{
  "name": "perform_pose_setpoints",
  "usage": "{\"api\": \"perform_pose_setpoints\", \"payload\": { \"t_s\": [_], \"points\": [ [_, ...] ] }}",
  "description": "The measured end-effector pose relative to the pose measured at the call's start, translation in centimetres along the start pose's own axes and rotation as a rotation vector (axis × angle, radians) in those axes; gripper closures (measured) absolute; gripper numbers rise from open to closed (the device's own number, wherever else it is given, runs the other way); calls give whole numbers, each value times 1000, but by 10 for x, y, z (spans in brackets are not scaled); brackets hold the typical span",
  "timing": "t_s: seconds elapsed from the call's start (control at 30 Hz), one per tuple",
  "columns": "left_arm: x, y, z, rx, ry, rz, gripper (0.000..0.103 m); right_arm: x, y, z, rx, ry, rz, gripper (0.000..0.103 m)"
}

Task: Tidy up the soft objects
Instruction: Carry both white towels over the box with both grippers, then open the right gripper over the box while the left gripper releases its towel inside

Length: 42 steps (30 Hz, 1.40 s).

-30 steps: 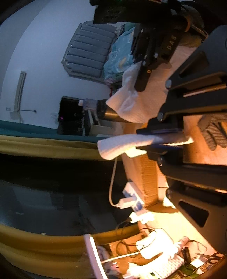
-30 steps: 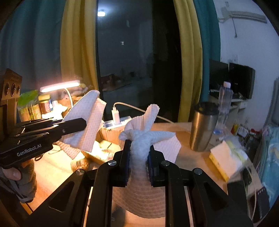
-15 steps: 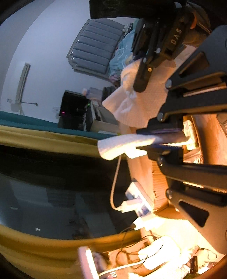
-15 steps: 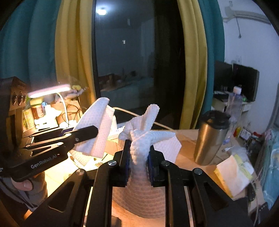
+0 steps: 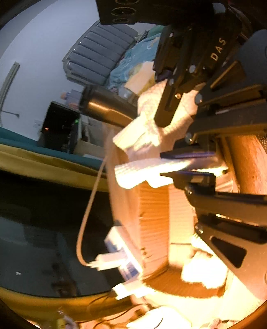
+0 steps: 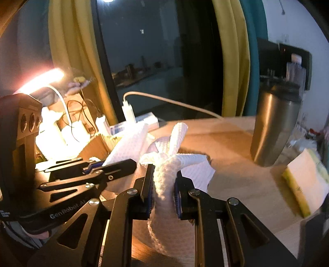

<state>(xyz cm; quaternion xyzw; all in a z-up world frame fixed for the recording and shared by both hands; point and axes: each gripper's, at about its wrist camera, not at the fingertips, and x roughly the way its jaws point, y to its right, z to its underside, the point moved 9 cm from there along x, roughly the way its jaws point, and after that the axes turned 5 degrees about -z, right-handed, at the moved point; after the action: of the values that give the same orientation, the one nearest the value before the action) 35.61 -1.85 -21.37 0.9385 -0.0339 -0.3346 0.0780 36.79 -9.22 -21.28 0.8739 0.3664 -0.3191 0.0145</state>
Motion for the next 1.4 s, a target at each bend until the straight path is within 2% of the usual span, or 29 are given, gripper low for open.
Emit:
{"api": "perform_pose_setpoints", "payload": {
  "t_s": [0.2, 0.3, 0.4, 0.43, 0.63, 0.77, 0.9, 1.33, 1.37, 1.4],
  "points": [
    [28, 2, 20, -18, -99, 24, 94, 15, 6, 11, 32, -35, -33, 83],
    [34, 4, 26, -15, -125, 21, 91, 14, 10, 11, 46, -33, -23, 67],
    [40, 3, 29, -13, -140, 14, 91, 4, 14, 8, 60, -11, -25, 47],
    [42, 3, 30, -12, -149, 10, 91, 2, 15, 7, 62, -4, -23, 46],
    [48, 6, 31, 8, -159, -6, 91, -8, 33, 13, 75, 21, 46, 45],
    [48, 6, 31, 12, -165, -12, 89, 11, 51, 28, 102, -44, 94, 45],
    [48, 5, 31, 14, -177, -24, 81, 27, 59, 41, 113, -101, 122, 45],
    [25, 1, 27, 45, -145, -46, 78, -16, 41, 22, 74, -14, 145, 45],
    [21, 1, 26, 47, -138, -47, 75, -20, 39, 21, 71, -9, 148, 45],
    [18, 0, 26, 47, -133, -47, 60, -24, 37, 19, 68, -2, 150, 44]
  ]
}}
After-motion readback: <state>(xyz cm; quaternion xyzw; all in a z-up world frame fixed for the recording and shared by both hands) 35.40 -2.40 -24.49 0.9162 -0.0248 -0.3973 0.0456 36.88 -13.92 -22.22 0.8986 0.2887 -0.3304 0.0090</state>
